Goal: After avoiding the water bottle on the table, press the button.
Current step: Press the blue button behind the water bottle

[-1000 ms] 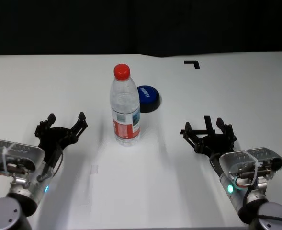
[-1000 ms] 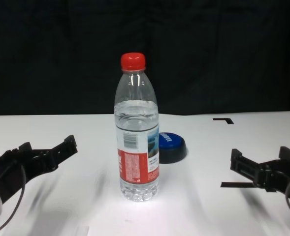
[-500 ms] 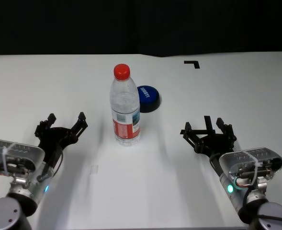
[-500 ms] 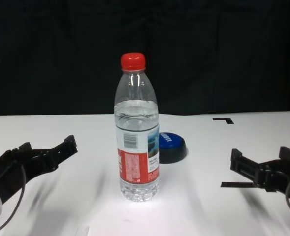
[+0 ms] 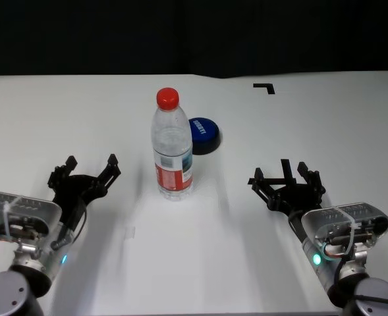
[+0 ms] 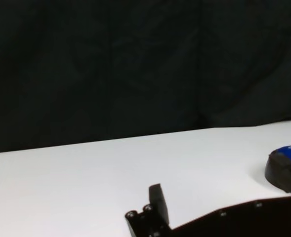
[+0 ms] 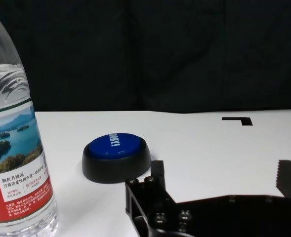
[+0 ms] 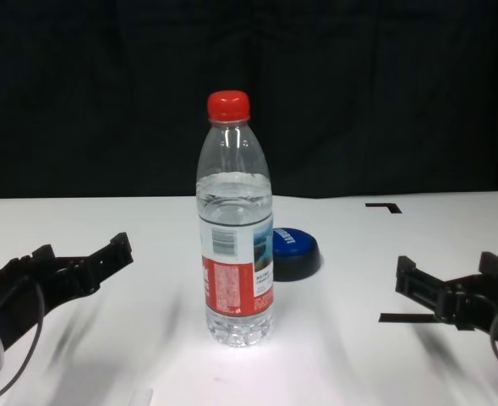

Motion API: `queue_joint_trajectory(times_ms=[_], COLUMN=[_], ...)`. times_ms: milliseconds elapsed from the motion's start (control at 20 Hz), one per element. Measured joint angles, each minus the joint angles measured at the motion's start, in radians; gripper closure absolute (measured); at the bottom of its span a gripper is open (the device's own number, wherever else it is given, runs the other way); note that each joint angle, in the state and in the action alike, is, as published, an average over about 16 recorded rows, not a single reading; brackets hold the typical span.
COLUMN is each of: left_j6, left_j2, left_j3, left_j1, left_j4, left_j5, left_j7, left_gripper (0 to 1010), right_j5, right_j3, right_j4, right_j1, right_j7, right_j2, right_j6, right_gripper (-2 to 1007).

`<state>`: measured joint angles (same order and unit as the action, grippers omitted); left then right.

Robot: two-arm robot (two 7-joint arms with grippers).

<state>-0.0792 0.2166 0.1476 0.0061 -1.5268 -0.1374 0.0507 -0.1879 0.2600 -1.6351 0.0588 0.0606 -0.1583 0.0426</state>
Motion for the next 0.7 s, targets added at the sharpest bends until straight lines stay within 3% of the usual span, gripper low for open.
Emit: queue_joint_trajectory(times_ms=[700], left_j6=[0.0], left_j2=[0.0], left_j3=[0.0], left_j1=[0.0], left_j4=[0.0], left_j5=[0.0], left_j7=[0.0], left_gripper=[7], right_j5=[0.0], right_j3=[0.0], right_j4=[0.0], right_j1=[0.0], right_j7=[0.0], right_j2=[0.0], right_j6=[0.0], right_gripper=[3])
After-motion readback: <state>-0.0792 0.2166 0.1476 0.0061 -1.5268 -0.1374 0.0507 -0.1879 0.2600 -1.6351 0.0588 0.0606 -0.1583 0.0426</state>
